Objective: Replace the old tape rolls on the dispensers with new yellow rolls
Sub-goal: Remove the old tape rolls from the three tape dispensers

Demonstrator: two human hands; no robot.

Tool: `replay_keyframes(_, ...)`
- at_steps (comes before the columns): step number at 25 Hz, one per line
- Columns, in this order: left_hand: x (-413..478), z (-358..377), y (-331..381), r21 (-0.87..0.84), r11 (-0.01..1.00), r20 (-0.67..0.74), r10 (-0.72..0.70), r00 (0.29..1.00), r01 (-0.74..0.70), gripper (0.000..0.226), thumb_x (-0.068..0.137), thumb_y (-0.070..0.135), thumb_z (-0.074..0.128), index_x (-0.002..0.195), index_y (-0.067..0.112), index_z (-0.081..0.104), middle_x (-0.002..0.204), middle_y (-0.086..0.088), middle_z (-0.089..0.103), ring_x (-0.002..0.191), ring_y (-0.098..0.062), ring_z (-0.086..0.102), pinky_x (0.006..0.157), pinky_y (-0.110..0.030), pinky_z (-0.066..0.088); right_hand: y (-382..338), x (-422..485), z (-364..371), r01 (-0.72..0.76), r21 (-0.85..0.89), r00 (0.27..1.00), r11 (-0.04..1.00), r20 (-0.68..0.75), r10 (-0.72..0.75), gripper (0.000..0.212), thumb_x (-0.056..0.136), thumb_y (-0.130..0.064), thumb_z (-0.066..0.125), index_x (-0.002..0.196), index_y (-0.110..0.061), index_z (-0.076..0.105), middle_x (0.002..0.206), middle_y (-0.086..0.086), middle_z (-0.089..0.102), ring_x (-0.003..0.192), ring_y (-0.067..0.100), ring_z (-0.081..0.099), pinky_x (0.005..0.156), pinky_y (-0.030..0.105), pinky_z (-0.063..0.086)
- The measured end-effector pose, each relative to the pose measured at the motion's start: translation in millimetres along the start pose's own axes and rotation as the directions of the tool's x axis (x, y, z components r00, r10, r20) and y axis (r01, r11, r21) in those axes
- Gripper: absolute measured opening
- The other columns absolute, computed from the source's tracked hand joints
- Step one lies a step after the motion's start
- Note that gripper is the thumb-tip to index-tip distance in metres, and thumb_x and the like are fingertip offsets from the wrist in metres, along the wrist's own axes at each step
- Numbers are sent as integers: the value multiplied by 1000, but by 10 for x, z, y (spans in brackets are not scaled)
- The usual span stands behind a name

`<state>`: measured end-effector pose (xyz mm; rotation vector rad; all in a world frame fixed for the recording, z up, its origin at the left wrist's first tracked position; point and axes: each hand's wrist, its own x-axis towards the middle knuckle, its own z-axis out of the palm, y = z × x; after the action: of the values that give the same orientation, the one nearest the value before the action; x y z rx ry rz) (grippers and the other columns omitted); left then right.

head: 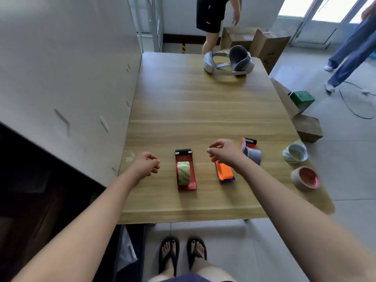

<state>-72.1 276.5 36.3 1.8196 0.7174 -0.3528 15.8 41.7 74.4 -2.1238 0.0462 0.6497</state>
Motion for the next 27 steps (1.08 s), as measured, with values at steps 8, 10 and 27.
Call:
replay_keyframes(8, 34, 463, -339, -69, 984, 80, -157, 984, 162, 11, 93, 12, 50, 100, 8, 57, 88, -9, 64, 71, -17, 59, 67, -28, 45, 579, 180, 483, -149, 9, 986, 989, 77, 148, 13, 87, -14, 57, 97, -8, 63, 82, 9, 66, 62, 16, 60, 61, 26, 46)
replay_keyframes(10, 59, 564, -385, -76, 981, 95, -173, 980, 180, 16, 93, 13, 50, 106, 8, 57, 90, -9, 63, 73, -16, 57, 67, -27, 44, 649, 180, 585, -190, 22, 975, 982, 120, 186, 15, 89, -15, 56, 100, -7, 63, 84, 9, 66, 63, 15, 60, 63, 27, 47)
replay_keyframes(27, 96, 744, -299, -451, 864, 234, -125, 964, 222, 16, 90, 15, 57, 74, 14, 55, 81, -5, 67, 75, -18, 63, 70, -30, 48, 695, 172, 800, -502, 500, 848, 706, 443, 290, 54, 81, -39, 69, 124, -12, 54, 121, 18, 57, 106, 35, 62, 93, 48, 51)
